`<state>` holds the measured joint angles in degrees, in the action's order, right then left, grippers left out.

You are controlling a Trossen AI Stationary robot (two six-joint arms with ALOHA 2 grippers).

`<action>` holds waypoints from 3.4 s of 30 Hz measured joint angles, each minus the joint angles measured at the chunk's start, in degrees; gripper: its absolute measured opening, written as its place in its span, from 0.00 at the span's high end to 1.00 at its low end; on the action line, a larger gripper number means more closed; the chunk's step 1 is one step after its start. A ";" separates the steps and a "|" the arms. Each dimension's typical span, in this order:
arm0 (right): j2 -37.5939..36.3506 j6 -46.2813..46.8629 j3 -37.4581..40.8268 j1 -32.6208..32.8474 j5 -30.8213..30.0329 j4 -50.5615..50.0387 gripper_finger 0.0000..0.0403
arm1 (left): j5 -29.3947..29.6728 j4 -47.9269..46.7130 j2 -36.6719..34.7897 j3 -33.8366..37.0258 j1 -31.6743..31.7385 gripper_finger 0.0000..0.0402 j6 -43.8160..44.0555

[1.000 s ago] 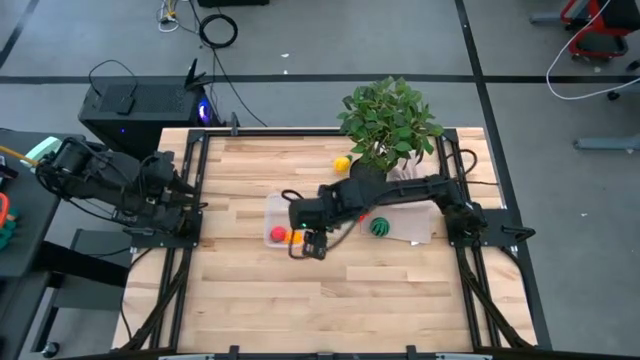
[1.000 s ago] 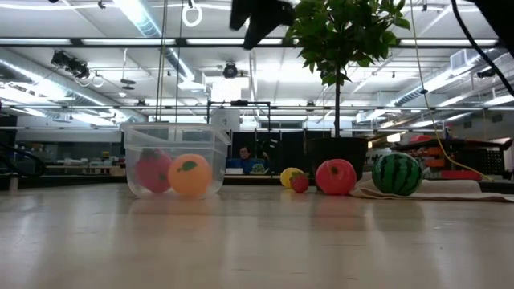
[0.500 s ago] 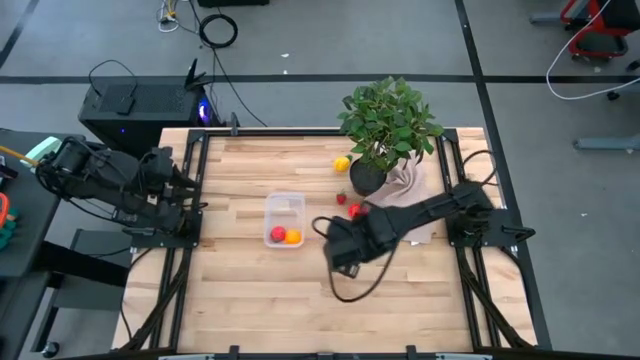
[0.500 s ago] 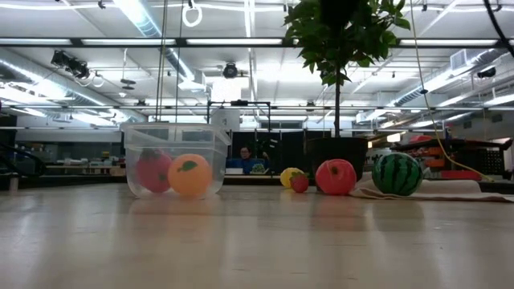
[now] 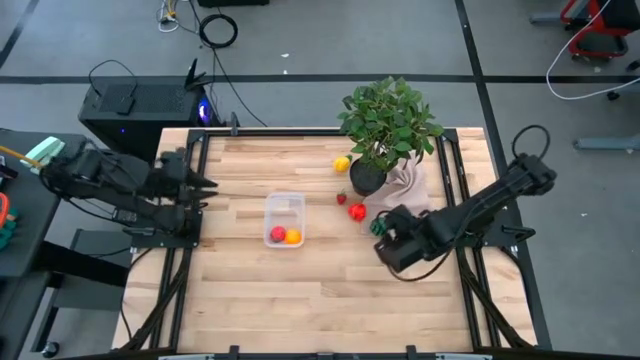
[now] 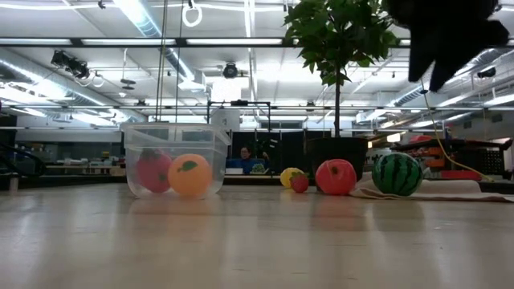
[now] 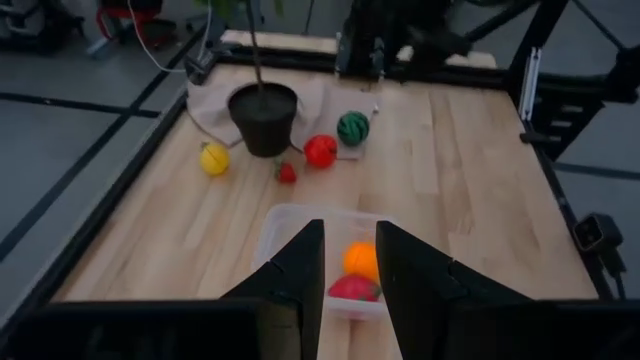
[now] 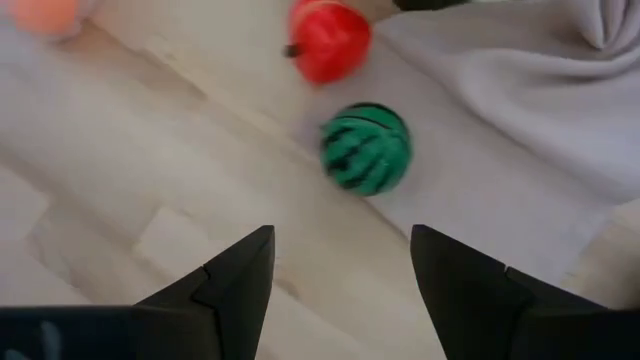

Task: Pick and placing Produce into tupperware
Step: Put the green watermelon into the transparent bin

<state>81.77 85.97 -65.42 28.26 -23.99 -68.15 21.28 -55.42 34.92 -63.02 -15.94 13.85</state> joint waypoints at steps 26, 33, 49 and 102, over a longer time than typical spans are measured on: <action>-11.14 -0.37 16.18 -10.54 12.32 12.59 0.35 | -0.52 16.48 1.09 13.81 0.00 0.75 3.97; -11.14 1.03 16.18 -11.00 12.37 13.70 0.32 | -0.52 16.35 1.09 13.81 0.00 0.75 5.06; -8.46 4.38 16.07 -12.55 11.11 19.39 0.29 | -0.52 16.23 1.09 13.81 0.00 0.75 5.01; 7.81 12.88 16.14 -16.27 5.42 27.57 0.05 | -0.59 15.83 1.09 13.79 0.00 0.75 5.05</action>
<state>89.58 98.85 -49.28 11.99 -18.57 -40.58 20.69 -39.59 36.01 -49.23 -15.94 18.90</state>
